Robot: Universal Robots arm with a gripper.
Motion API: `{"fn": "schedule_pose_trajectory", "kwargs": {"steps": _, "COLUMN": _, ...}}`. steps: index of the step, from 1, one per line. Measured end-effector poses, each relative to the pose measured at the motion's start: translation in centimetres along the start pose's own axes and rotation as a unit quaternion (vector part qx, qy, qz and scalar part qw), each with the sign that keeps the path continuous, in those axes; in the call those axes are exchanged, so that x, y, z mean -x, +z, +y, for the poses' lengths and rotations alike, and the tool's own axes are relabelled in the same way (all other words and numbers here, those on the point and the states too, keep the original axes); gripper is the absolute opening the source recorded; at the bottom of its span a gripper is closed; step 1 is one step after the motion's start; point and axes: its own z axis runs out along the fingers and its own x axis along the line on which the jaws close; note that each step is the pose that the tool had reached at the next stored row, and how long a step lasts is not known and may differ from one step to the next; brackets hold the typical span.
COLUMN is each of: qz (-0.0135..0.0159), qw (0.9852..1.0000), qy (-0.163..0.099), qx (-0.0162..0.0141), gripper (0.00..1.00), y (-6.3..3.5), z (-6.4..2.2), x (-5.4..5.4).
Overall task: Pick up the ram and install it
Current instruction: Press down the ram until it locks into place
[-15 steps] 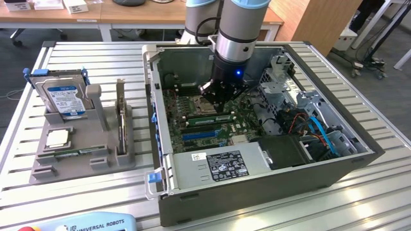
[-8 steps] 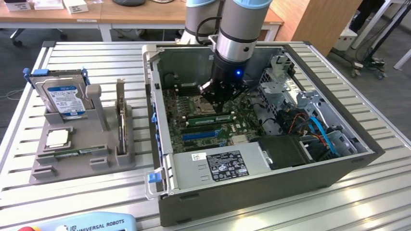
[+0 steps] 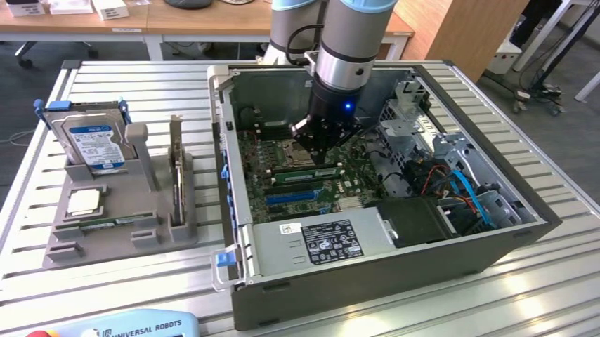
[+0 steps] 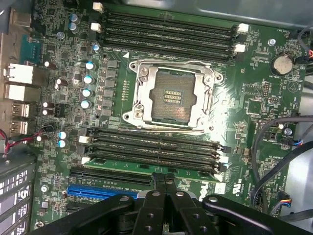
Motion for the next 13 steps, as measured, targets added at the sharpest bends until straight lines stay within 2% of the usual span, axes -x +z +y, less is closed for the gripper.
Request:
{"fn": "schedule_pose_trajectory", "kwargs": {"steps": 8, "qz": 0.0023, "qw": 1.0, "qy": 0.0, "qx": -0.0038, "gripper": 0.1, "y": -0.01, "z": 0.0, "x": 0.01}}
{"fn": "schedule_pose_trajectory", "kwargs": {"steps": 13, "qz": 0.0024, "qw": 1.0, "qy": 0.0, "qx": -0.004, "gripper": 0.1, "y": 0.0, "z": 0.01, "x": 0.0}}
